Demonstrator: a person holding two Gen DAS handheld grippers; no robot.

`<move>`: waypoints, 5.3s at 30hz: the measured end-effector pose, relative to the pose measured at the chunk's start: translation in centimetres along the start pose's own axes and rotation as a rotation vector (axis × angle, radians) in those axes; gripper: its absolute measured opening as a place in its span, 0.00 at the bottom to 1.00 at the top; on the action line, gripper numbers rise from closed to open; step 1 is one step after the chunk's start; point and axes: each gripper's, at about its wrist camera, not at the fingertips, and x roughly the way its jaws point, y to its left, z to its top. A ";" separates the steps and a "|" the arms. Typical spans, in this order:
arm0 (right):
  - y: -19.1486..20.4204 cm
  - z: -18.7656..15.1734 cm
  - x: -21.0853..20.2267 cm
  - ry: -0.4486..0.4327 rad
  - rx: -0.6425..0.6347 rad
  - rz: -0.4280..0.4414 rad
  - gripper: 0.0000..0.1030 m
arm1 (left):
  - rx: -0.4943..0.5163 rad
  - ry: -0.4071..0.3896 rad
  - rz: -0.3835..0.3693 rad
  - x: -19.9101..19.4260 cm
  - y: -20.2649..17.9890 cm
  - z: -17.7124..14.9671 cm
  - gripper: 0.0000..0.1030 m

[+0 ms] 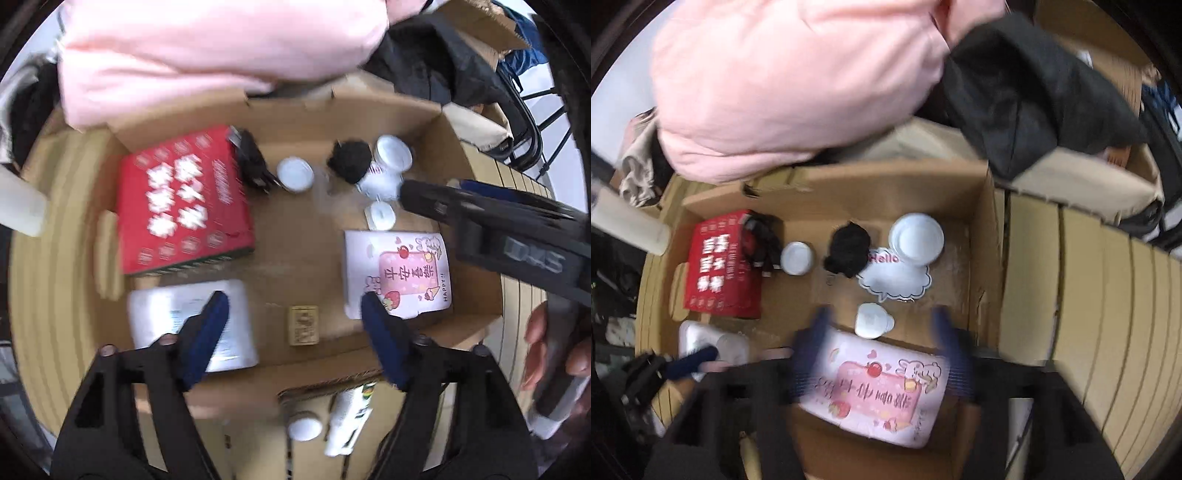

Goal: Organize objects
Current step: 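Carry the cap and tan box into the tray and open both grippers, then withdraw both grippers from the tray, then grasp the white spray bottle with the right gripper while the left grasps a white round cap, then carry the spray bottle and cap into the tray and open both grippers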

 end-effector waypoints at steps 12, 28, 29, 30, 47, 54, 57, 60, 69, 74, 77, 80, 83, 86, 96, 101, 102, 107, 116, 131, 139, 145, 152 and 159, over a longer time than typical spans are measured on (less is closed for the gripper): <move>3.1 -6.3 -15.3 -0.155 -0.102 -0.019 0.83 | 0.083 -0.284 0.041 -16.4 4.1 -9.0 1.00; 3.5 -32.9 -30.4 -0.391 -0.212 -0.019 0.83 | 0.078 -0.482 0.027 -27.6 11.3 -29.5 1.00; 3.4 -34.0 -30.2 -0.393 -0.202 -0.041 0.83 | 0.076 -0.510 0.024 -27.8 11.4 -30.7 1.00; 3.4 -34.9 -29.9 -0.392 -0.198 -0.048 0.83 | 0.074 -0.530 0.019 -27.8 11.5 -31.4 1.00; 5.5 -35.1 -14.8 -0.328 -0.088 -0.001 0.81 | 0.228 -0.517 -0.056 -11.5 4.9 -30.1 0.97; 7.0 -28.2 -8.6 -0.318 -0.070 0.092 0.78 | 0.236 -0.435 -0.102 -4.2 2.9 -23.1 0.79; 7.3 -24.9 -5.6 -0.299 -0.065 0.097 0.66 | 0.232 -0.410 -0.099 -1.5 2.5 -20.6 0.77; 7.3 -21.7 -2.6 -0.261 -0.042 0.104 0.63 | 0.215 -0.387 -0.127 0.5 2.0 -18.6 0.77; 6.9 -18.9 1.5 -0.236 -0.039 0.088 0.33 | 0.260 -0.390 -0.127 3.1 0.3 -17.3 0.25; 5.9 -19.4 1.3 -0.247 -0.020 0.110 0.31 | 0.300 -0.402 -0.087 3.1 -0.1 -17.5 0.24; 5.6 -19.6 1.1 -0.247 -0.011 0.092 0.31 | 0.292 -0.404 -0.081 3.1 0.0 -17.6 0.24; 5.7 -20.4 0.4 -0.247 -0.014 0.071 0.30 | 0.291 -0.398 -0.078 3.0 0.0 -18.1 0.24; 5.6 -21.6 -1.3 -0.260 -0.021 0.080 0.30 | 0.283 -0.401 -0.077 1.7 0.0 -19.3 0.24; 5.8 -23.3 -3.7 -0.274 -0.030 0.084 0.30 | 0.250 -0.422 -0.086 -1.4 0.4 -20.9 0.24; 5.6 -32.4 -17.3 -0.387 -0.115 0.130 0.30 | 0.129 -0.521 -0.001 -14.8 3.8 -28.4 0.24; 4.9 -37.2 -24.2 -0.445 -0.133 0.172 0.30 | 0.008 -0.499 0.006 -19.2 6.5 -31.6 0.24; 4.8 -37.8 -25.1 -0.455 -0.133 0.161 0.30 | -0.006 -0.502 0.000 -20.0 6.9 -32.1 0.24; 4.6 -40.6 -29.1 -0.499 -0.137 0.107 0.30 | -0.047 -0.554 -0.042 -23.4 8.1 -34.3 0.24; 4.5 -40.1 -30.1 -0.513 -0.139 0.085 0.30 | -0.020 -0.560 -0.093 -24.9 7.3 -33.6 0.24; 3.5 -21.7 -32.6 -0.488 -0.290 0.089 0.30 | 0.152 -0.621 -0.081 -28.5 4.2 -14.5 0.24; 2.8 -7.8 -26.2 -0.354 -0.242 0.068 0.30 | 0.062 -0.466 -0.107 -21.4 3.5 -1.3 0.24; 1.0 -1.5 -12.2 -0.137 -0.118 -0.002 0.30 | -0.017 -0.300 -0.140 -8.2 2.7 2.9 0.24; -0.4 -0.5 -0.3 -0.016 -0.066 -0.169 0.30 | 0.050 -0.142 -0.070 2.9 0.4 2.7 0.25; -0.5 0.1 1.0 -0.050 -0.080 -0.131 0.57 | 0.087 -0.182 -0.049 2.5 0.8 2.2 0.49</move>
